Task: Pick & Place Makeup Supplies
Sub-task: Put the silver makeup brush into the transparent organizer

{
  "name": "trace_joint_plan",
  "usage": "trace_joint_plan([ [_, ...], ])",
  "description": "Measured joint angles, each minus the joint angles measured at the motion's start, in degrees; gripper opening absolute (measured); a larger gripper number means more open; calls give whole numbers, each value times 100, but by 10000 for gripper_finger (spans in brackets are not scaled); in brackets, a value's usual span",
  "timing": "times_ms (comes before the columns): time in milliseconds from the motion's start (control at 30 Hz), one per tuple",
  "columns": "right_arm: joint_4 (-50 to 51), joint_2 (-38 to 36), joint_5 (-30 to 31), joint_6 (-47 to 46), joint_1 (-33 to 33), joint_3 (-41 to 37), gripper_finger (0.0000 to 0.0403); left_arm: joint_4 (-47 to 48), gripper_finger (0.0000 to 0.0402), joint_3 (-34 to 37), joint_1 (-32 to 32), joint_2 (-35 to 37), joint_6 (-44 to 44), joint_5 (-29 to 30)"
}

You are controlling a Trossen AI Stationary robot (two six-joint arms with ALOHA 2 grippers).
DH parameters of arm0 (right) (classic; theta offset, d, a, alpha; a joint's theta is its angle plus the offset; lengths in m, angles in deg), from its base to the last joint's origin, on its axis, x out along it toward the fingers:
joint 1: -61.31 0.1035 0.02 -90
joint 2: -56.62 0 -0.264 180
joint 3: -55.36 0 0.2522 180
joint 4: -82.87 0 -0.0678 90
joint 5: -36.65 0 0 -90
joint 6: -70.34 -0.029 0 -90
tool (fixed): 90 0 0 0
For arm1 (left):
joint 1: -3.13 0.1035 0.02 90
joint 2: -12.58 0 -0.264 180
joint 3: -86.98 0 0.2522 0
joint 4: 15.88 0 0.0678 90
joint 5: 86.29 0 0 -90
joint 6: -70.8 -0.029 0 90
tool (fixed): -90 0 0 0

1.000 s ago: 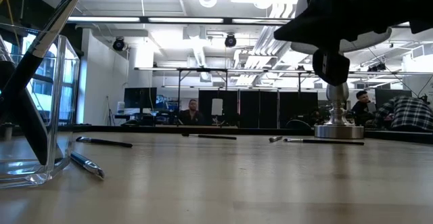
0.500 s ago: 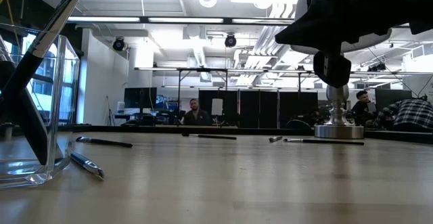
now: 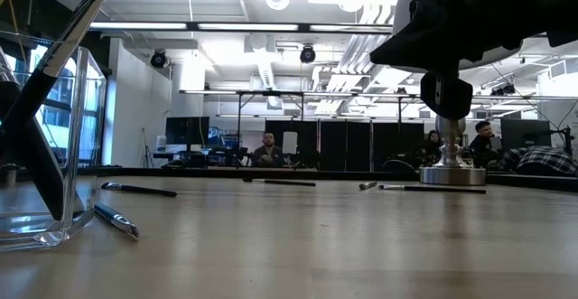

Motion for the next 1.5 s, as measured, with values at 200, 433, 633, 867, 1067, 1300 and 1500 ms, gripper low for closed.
trace_joint_plan([
  [200,262,0,41,16,0,2,0,17,103,0,2,377,-184,518],
  [433,289,0,167,476,0,2,0,25,104,-2,406,1409,-1062,1753],
  [633,186,0,1102,1357,0,2,0,110,96,-2,1933,1856,-1647,542],
  [867,253,0,1800,1687,-94,2,16,116,9,-2,4124,1328,-1666,-1762],
  [1067,853,0,1188,2034,-395,2,41,111,5,-2,5421,654,-1406,-2953],
  [1300,1564,0,151,2703,-872,2,71,187,2,-2,6193,253,-953,-3805],
  [1500,1787,60,82,2875,-1209,113,80,685,1,-2,6656,235,-1356,-3973],
])
